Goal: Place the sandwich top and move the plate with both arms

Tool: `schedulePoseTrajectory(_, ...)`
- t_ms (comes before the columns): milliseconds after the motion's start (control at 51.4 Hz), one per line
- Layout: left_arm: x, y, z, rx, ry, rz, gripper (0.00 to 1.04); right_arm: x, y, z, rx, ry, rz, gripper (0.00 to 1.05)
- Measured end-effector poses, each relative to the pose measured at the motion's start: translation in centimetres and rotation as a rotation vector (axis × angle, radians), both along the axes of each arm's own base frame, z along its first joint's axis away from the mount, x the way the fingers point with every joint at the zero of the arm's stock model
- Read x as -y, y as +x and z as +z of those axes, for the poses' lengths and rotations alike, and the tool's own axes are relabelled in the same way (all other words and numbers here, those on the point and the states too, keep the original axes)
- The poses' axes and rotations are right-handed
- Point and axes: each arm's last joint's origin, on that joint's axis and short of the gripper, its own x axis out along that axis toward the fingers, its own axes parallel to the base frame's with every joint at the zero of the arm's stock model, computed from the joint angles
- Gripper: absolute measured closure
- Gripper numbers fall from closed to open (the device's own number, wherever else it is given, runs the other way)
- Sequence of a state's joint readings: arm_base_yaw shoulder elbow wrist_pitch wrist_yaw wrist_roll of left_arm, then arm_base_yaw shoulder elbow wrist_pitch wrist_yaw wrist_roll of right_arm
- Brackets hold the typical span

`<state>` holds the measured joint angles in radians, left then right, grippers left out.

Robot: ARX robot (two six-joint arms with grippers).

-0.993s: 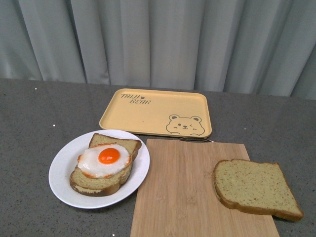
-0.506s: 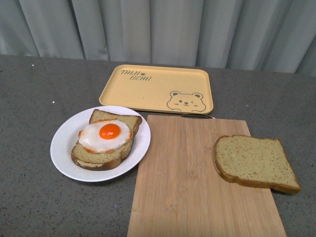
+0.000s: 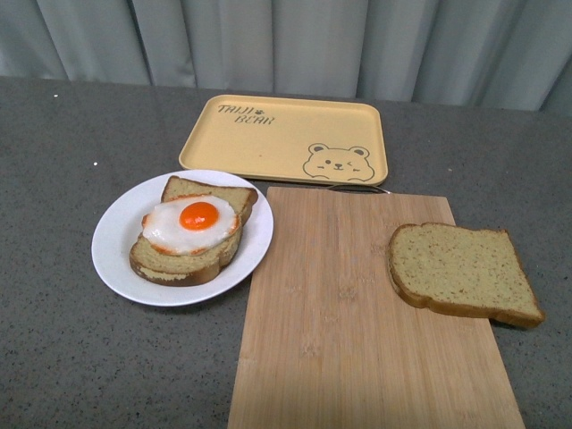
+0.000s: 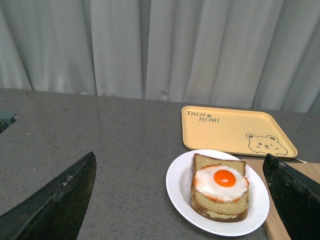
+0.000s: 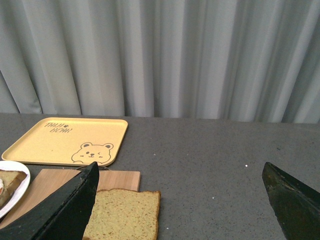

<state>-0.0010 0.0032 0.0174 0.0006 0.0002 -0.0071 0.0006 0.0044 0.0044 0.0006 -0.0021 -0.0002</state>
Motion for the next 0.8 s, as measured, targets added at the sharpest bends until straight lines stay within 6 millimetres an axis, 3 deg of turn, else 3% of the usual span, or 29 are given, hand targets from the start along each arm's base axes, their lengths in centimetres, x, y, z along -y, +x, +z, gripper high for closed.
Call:
schedulePoseTrajectory(331, 0.0, 0.0, 0.0, 0.000, 0.000, 0.000, 0.07, 0.0, 0.0, 0.0, 0.000, 0.000, 0.000, 0.09)
schedulePoseTrajectory(389, 0.0, 0.0, 0.0, 0.000, 0.000, 0.000, 0.07, 0.2, 0.3, 0.4, 0.021, -0.094, -0.116, 0.09)
schedulePoseTrajectory(467, 0.0, 0.0, 0.0, 0.000, 0.000, 0.000, 0.07, 1.2, 1.9, 0.2, -0.068, -0.198, -0.113, 0.09)
schedulePoseTrajectory(604, 0.0, 0.0, 0.0, 0.000, 0.000, 0.001, 0.07, 3.5, 6.3, -0.1, -0.224, -0.144, -0.021, 0.09)
schedulePoseTrajectory(701, 0.0, 0.0, 0.0, 0.000, 0.000, 0.000, 0.07, 4.8, 10.2, -2.3, -0.404, 0.005, 0.088, 0.09)
schedulePoseTrajectory(798, 0.0, 0.0, 0.0, 0.000, 0.000, 0.000, 0.07, 5.3, 12.0, -4.5, -0.517, 0.127, 0.147, 0.09)
